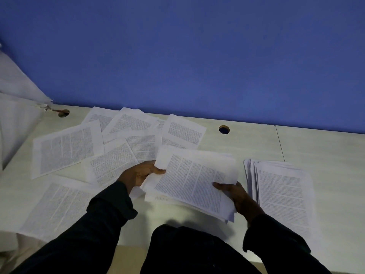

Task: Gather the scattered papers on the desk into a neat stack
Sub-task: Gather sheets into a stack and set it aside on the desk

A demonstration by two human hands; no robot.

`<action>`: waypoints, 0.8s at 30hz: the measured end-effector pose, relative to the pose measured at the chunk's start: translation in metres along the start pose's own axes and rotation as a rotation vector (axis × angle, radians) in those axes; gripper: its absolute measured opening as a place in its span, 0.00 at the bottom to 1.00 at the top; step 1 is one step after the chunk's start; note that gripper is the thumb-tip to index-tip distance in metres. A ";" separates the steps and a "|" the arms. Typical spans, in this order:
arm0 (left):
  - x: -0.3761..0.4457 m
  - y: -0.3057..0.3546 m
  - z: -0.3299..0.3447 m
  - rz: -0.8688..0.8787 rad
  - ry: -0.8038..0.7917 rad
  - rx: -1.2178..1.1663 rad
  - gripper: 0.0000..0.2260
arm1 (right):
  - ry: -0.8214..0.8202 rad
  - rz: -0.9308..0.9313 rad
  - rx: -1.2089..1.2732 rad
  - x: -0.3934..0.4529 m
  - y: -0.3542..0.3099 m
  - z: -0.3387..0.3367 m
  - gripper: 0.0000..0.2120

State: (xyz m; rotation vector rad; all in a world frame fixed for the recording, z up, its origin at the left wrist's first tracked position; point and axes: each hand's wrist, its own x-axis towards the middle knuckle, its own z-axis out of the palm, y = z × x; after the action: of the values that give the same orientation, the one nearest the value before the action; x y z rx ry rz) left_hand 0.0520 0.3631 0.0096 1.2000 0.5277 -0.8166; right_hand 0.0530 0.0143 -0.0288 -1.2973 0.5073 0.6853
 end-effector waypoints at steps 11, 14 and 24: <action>0.028 -0.031 0.080 0.309 0.457 -0.433 0.24 | -0.035 -0.043 0.202 0.003 0.010 0.040 0.27; 0.023 -0.020 0.051 0.337 0.383 -0.296 0.22 | -0.068 0.014 0.065 -0.002 -0.007 0.014 0.34; 0.025 -0.014 0.055 0.174 0.191 -0.278 0.33 | -0.313 0.007 -0.167 -0.010 -0.046 0.016 0.21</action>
State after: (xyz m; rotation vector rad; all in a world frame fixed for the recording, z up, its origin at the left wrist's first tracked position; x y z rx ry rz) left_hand 0.0535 0.3017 -0.0006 1.0534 0.6604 -0.4653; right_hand 0.0775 0.0227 0.0136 -1.3125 0.2021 0.9333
